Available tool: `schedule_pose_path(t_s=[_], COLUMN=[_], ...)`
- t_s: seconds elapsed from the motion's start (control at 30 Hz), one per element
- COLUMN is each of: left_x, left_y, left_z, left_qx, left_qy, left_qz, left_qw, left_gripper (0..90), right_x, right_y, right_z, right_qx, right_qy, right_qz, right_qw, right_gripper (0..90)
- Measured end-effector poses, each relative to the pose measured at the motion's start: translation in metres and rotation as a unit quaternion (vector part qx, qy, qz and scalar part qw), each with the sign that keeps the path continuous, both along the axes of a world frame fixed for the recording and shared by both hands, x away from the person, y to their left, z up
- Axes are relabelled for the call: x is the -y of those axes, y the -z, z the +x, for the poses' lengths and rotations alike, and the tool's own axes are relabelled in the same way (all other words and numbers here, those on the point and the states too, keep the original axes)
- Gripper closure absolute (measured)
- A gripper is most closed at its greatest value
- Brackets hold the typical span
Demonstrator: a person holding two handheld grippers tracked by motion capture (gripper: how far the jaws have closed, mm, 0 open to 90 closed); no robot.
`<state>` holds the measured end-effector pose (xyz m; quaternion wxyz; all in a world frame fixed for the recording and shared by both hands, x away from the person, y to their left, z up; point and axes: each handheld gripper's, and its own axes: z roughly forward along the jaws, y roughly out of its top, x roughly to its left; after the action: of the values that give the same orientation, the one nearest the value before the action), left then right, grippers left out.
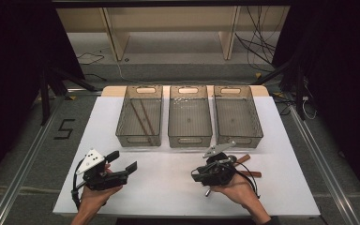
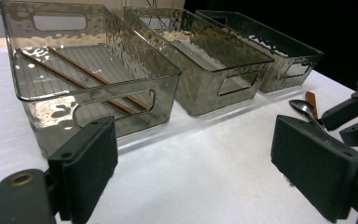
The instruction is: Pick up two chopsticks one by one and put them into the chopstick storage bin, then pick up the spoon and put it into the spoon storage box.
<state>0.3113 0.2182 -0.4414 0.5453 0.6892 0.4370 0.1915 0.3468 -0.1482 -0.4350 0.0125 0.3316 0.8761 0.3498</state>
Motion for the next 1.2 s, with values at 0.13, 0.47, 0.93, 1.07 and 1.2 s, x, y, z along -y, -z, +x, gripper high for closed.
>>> schedule_pose_path(t_s=[0.13, 0.47, 0.93, 1.07, 1.2], left_x=[-0.001, -0.001, 0.000, 0.000, -0.001], left_y=[0.000, 0.000, -0.001, 0.000, -0.001], left_z=[-0.001, -0.001, -0.001, -0.002, -0.002], left_qx=[0.000, 0.002, 0.004, 0.004, 0.005], left_qy=[-0.003, 0.002, 0.004, 0.005, 0.005], left_qz=[-0.006, -0.005, 0.000, 0.000, -0.001], left_qw=[1.0000, 1.0000, 1.0000, 1.0000, 1.0000], left_gripper=[13.9, 13.9, 13.9, 13.9, 13.9], right_x=[0.000, 0.001, 0.000, 0.003, 0.006], right_y=[0.005, 0.017, 0.031, 0.033, 0.035], right_z=[-0.003, -0.011, -0.019, -0.020, -0.022], right_qx=[-0.001, -0.011, -0.019, -0.020, -0.026], right_qy=[-0.005, -0.007, -0.022, -0.019, -0.012], right_qz=[-0.010, -0.044, -0.085, -0.094, -0.102], right_qw=[0.9999, 0.9990, 0.9960, 0.9952, 0.9944], right_gripper=[72.3, 86.6, 90.0, 90.0, 90.0])
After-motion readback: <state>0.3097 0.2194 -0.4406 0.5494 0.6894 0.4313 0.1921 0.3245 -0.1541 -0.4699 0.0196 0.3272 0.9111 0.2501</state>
